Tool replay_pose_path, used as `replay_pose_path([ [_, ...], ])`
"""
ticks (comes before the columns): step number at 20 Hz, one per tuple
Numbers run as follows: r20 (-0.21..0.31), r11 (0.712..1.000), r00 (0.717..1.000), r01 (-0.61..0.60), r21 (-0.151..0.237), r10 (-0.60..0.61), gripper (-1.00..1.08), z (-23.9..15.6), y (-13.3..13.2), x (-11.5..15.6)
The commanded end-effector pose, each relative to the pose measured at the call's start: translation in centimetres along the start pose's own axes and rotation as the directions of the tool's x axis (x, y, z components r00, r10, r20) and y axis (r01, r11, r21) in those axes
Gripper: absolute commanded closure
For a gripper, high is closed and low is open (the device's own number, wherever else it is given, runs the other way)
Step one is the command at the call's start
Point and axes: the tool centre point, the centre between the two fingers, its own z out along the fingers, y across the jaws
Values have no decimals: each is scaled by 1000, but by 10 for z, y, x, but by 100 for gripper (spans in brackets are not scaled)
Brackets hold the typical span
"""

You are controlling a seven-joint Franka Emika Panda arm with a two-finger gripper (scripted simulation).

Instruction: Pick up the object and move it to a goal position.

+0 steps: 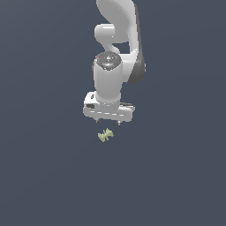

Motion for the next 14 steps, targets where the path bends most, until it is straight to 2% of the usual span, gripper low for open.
replay_pose_path([
  [1,3,998,999,-55,4,55,-92,6,1,0],
  [7,12,974,974,-226,13,226,-92,23,3,0],
  [14,25,902,902,-432,17,432,-92,45,6,-1],
])
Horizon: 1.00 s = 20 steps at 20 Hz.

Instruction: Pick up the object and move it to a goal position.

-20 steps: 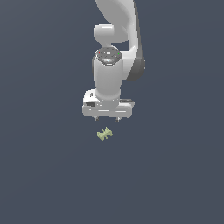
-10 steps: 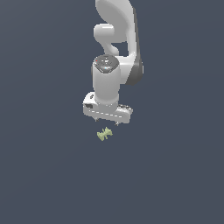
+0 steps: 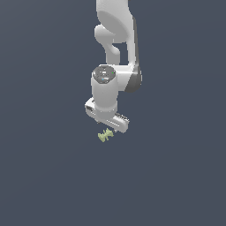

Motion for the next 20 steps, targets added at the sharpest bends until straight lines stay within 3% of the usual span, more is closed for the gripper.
replay_pose_path([
  [1,3,997,997,-80,2,80,-92,8,2,0],
  [10,11,947,946,-323,3,323,-92,32,8,2],
  [20,13,897,897,-442,1,442,-92,44,12,2],
])
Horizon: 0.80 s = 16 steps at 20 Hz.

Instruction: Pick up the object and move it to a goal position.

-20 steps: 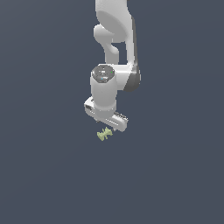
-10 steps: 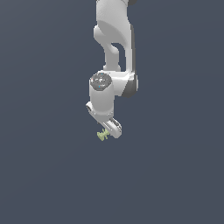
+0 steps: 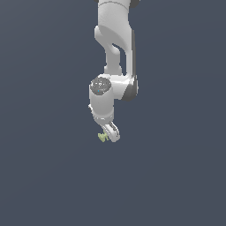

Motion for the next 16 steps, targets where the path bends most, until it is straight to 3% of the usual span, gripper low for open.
replay_pose_path([
  [1,0,1000,1000,-17,0,17,-92,1,0,0],
  [8,0,1000,1000,-16,0,16,-92,7,1,0],
  [16,0,1000,1000,-20,0,20,-92,45,1,0],
])
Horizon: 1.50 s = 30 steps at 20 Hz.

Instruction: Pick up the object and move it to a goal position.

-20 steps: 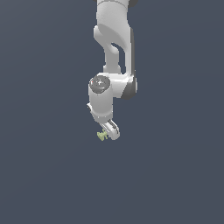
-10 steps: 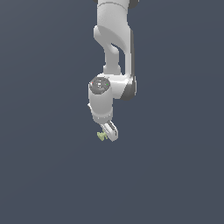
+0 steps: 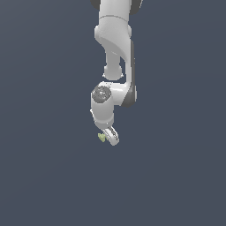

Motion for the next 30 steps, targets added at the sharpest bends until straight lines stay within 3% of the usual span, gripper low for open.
replay_pose_path([
  [1,0,1000,1000,-1,1,1,-92,10,0,0],
  [5,0,1000,1000,-1,1,1,-92,14,-1,1],
  [6,0,1000,1000,-1,1,1,108,14,-1,1],
  [20,-2,1000,1000,-1,2,1,108,8,-2,2],
  [30,-2,1000,1000,-2,2,2,108,-49,-10,11],
])
